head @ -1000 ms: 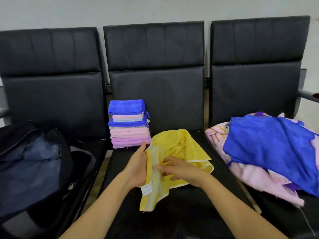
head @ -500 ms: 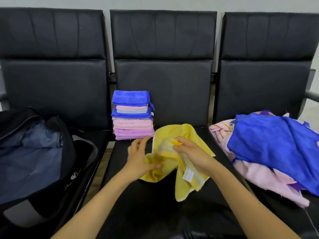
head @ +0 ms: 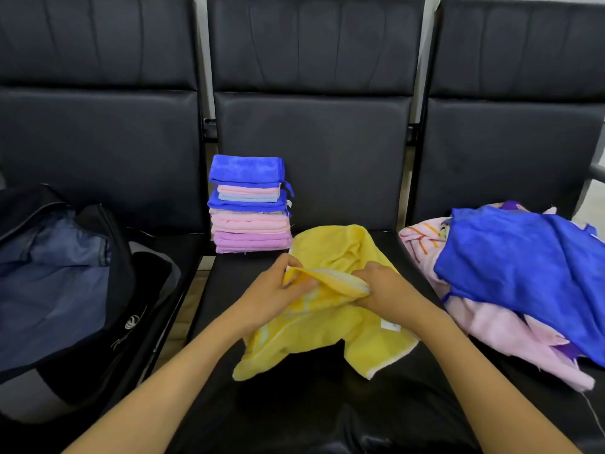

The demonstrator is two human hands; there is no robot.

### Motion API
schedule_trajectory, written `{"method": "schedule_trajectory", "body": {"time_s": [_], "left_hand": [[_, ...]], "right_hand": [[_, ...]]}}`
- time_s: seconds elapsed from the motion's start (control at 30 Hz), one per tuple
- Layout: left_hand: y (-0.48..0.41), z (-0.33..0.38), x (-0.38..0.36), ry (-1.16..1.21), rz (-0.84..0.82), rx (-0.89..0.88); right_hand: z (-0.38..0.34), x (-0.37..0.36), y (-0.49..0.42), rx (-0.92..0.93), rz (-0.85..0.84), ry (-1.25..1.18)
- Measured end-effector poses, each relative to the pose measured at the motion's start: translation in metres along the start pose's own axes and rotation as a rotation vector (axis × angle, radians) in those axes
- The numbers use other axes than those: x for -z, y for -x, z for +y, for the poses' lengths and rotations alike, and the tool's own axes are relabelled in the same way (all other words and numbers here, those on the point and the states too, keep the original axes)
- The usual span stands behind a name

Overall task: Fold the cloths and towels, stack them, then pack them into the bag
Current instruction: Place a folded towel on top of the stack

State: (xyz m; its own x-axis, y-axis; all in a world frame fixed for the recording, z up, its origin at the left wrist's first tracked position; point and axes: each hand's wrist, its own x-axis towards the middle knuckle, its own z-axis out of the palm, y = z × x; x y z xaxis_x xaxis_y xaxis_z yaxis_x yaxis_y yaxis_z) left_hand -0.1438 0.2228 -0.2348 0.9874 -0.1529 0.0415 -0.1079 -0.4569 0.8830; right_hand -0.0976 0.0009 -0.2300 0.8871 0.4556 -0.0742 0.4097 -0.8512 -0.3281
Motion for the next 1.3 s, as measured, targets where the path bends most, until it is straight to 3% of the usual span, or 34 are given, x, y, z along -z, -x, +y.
{"method": "schedule_trajectory", "body": {"time_s": [0.1, 0.17, 0.23, 0.3, 0.37, 0.43, 0.47, 0.57, 0.63, 0.73, 0.83, 0.93, 1.03, 1.1, 1.17, 1.23, 1.3], "left_hand": [[0.002, -0.009, 0.002, -0.41, -0.266, 0.061], [0.002, -0.02, 0.0, -0.641, -0.329, 0.139], [0.002, -0.029, -0.001, -0.701, -0.338, 0.214], [0.0, -0.035, 0.001, -0.563, -0.25, 0.162], [0.001, -0.031, 0.006, -0.266, -0.103, 0.113], [0.002, -0.025, 0.006, 0.031, -0.072, 0.096], [0.002, -0.022, 0.005, 0.086, -0.098, 0.087], [0.002, -0.017, -0.001, -0.02, -0.228, 0.086], [0.0, -0.018, 0.003, -0.159, -0.306, 0.135], [-0.001, -0.025, 0.002, -0.473, -0.346, 0.212], [-0.002, -0.031, -0.009, -0.698, -0.254, 0.212], [-0.001, -0.035, -0.008, -0.439, -0.18, 0.143], [0.002, -0.028, -0.007, 0.038, -0.081, 0.152], [0.003, -0.017, -0.011, 0.277, -0.103, 0.159], [0.002, -0.008, -0.011, 0.469, -0.176, 0.174], [0.001, -0.004, -0.006, 0.466, -0.259, 0.194], [0.002, -0.004, -0.001, 0.2, -0.316, 0.175]], "right_hand": [[0.005, -0.006, -0.001, 0.052, -0.046, -0.143], [0.008, -0.015, 0.0, 0.031, -0.07, -0.364], [0.008, -0.024, 0.0, 0.012, -0.054, -0.525], [0.008, -0.026, 0.0, 0.001, -0.111, -0.597], [0.009, -0.026, 0.004, 0.009, -0.299, -0.601], [0.009, -0.026, 0.009, 0.052, -0.456, -0.491], [0.01, -0.029, 0.009, 0.061, -0.444, -0.367], [0.022, -0.031, -0.003, 0.007, -0.187, 0.069], [0.028, -0.028, -0.007, -0.017, -0.045, 0.179], [0.033, -0.029, -0.006, 0.001, -0.049, -0.058], [0.029, -0.031, 0.001, -0.006, -0.15, -0.395], [0.028, -0.026, 0.008, -0.066, -0.312, -0.619], [0.025, -0.025, 0.014, -0.041, -0.452, -0.363], [0.017, -0.029, 0.013, -0.052, -0.352, -0.049], [0.012, -0.026, 0.009, -0.077, -0.14, 0.075], [0.017, -0.021, 0.003, -0.119, 0.041, -0.011], [0.02, -0.015, 0.0, -0.131, 0.104, -0.231]]}}
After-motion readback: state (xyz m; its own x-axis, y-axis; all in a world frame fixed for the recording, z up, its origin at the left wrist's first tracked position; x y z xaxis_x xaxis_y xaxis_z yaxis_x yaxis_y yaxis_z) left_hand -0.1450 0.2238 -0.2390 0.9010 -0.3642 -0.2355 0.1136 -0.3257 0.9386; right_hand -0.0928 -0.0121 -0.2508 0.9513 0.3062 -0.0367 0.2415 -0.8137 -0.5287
